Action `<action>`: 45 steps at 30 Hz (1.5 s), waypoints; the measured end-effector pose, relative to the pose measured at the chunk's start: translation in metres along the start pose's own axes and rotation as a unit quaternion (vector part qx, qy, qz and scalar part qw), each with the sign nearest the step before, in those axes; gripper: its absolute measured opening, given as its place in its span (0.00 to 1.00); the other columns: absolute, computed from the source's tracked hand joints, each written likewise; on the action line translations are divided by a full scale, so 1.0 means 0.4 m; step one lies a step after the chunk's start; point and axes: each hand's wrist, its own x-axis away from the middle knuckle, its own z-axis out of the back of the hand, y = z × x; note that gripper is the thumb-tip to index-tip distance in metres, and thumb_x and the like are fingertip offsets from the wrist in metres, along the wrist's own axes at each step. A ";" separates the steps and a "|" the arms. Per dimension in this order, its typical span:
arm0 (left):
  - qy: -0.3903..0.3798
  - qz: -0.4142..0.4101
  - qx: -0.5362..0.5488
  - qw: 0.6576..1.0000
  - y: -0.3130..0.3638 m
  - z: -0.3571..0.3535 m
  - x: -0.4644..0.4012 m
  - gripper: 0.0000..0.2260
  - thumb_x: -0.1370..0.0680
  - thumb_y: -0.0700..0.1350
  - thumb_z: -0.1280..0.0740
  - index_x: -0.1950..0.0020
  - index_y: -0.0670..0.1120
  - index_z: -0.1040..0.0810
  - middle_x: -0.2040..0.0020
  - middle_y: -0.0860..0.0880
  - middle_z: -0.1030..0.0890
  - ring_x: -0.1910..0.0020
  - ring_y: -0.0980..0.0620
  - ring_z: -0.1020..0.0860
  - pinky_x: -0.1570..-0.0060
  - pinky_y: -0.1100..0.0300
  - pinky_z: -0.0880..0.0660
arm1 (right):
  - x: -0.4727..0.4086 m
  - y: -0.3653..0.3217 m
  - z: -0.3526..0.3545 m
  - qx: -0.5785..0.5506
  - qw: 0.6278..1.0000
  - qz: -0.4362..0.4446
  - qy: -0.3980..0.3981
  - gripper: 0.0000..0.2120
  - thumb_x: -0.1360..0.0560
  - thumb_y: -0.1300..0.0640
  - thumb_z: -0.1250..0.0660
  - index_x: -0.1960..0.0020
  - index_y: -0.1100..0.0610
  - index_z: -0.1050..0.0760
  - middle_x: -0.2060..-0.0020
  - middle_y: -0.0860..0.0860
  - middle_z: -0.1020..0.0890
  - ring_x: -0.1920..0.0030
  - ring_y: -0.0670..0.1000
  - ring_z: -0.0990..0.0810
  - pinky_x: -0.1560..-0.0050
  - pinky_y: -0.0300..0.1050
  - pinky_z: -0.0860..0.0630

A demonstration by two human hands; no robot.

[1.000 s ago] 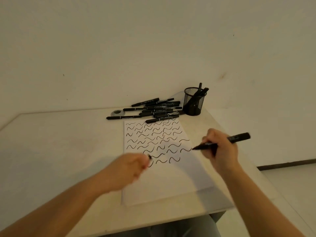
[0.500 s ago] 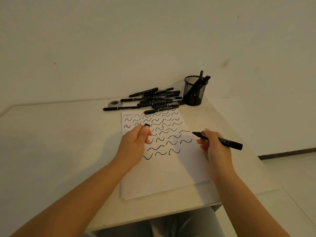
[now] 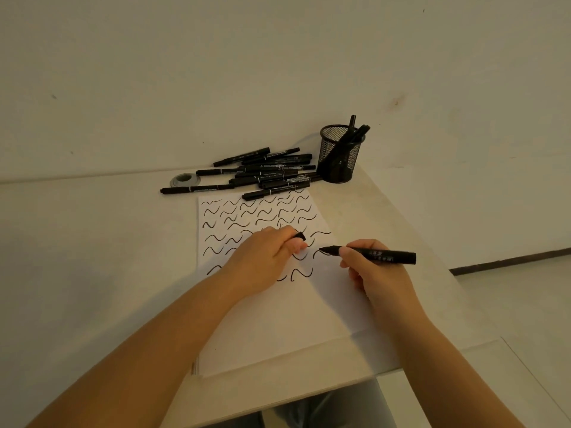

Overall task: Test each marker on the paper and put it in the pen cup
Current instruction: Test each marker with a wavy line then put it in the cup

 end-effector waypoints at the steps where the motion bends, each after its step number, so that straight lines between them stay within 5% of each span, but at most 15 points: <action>1: -0.003 -0.003 0.003 1.000 -0.004 -0.001 -0.002 0.13 0.20 0.51 0.48 0.63 0.61 0.36 0.53 0.58 0.20 0.61 0.65 0.31 0.64 0.66 0.38 | -0.005 -0.002 0.003 -0.003 1.000 -0.006 -0.011 0.03 0.30 0.59 0.31 0.62 0.52 0.23 0.73 0.47 0.20 0.74 0.44 0.28 0.72 0.37 0.31; 8: -0.009 -0.024 0.023 0.999 -0.018 0.000 0.004 0.15 0.20 0.50 0.47 0.65 0.63 0.36 0.48 0.55 0.19 0.58 0.62 0.31 0.62 0.62 0.37 | -0.044 -0.011 0.011 0.109 0.992 0.064 0.005 0.08 0.28 0.59 0.36 0.66 0.53 0.26 0.75 0.48 0.22 0.71 0.47 0.26 0.65 0.43 0.30; 16: -0.002 -0.013 0.031 0.999 -0.014 -0.002 0.008 0.12 0.20 0.51 0.47 0.60 0.64 0.32 0.51 0.58 0.20 0.56 0.64 0.30 0.60 0.65 0.35 | -0.041 -0.001 0.005 0.177 0.976 0.121 -0.037 0.09 0.28 0.60 0.35 0.65 0.51 0.28 0.74 0.49 0.22 0.72 0.42 0.27 0.70 0.29 0.33; 24: 0.003 -0.011 0.036 0.999 -0.015 0.000 0.008 0.10 0.20 0.51 0.47 0.54 0.60 0.27 0.58 0.63 0.23 0.57 0.63 0.29 0.59 0.67 0.34 | -0.041 0.004 0.026 0.188 0.968 0.153 0.064 0.08 0.27 0.59 0.36 0.63 0.50 0.30 0.72 0.45 0.26 0.73 0.42 0.29 0.72 0.32 0.33; 28: 0.011 -0.019 0.026 0.999 -0.016 -0.001 0.011 0.08 0.21 0.52 0.46 0.57 0.62 0.31 0.56 0.52 0.21 0.56 0.54 0.27 0.56 0.56 0.29 | -0.034 -0.017 0.015 0.100 0.977 0.168 0.085 0.07 0.27 0.60 0.33 0.58 0.48 0.26 0.64 0.43 0.21 0.65 0.42 0.24 0.66 0.31 0.28; 32: 0.067 -0.048 -0.033 0.996 -0.012 0.007 0.019 0.11 0.23 0.55 0.44 0.50 0.52 0.25 0.61 0.60 0.26 0.58 0.57 0.29 0.60 0.67 0.34 | -0.050 -0.061 0.001 -0.014 0.991 0.119 0.055 0.06 0.26 0.62 0.35 0.57 0.52 0.24 0.70 0.47 0.23 0.71 0.43 0.27 0.69 0.34 0.29; 35: 0.097 -0.042 -0.052 0.993 -0.012 0.019 0.022 0.13 0.24 0.56 0.43 0.48 0.52 0.24 0.59 0.61 0.26 0.57 0.59 0.28 0.58 0.66 0.33 | -0.075 -0.090 -0.033 -0.151 0.987 0.059 -0.002 0.09 0.23 0.58 0.39 0.60 0.55 0.23 0.76 0.48 0.25 0.74 0.46 0.30 0.74 0.37 0.33; 45: 0.126 0.008 -0.037 0.991 -0.022 0.029 0.025 0.10 0.25 0.56 0.40 0.49 0.55 0.23 0.62 0.63 0.27 0.63 0.65 0.28 0.64 0.72 0.36 | -0.133 -0.057 -0.086 -0.162 0.983 0.047 -0.071 0.08 0.25 0.59 0.39 0.63 0.52 0.28 0.76 0.50 0.23 0.74 0.48 0.28 0.75 0.38 0.32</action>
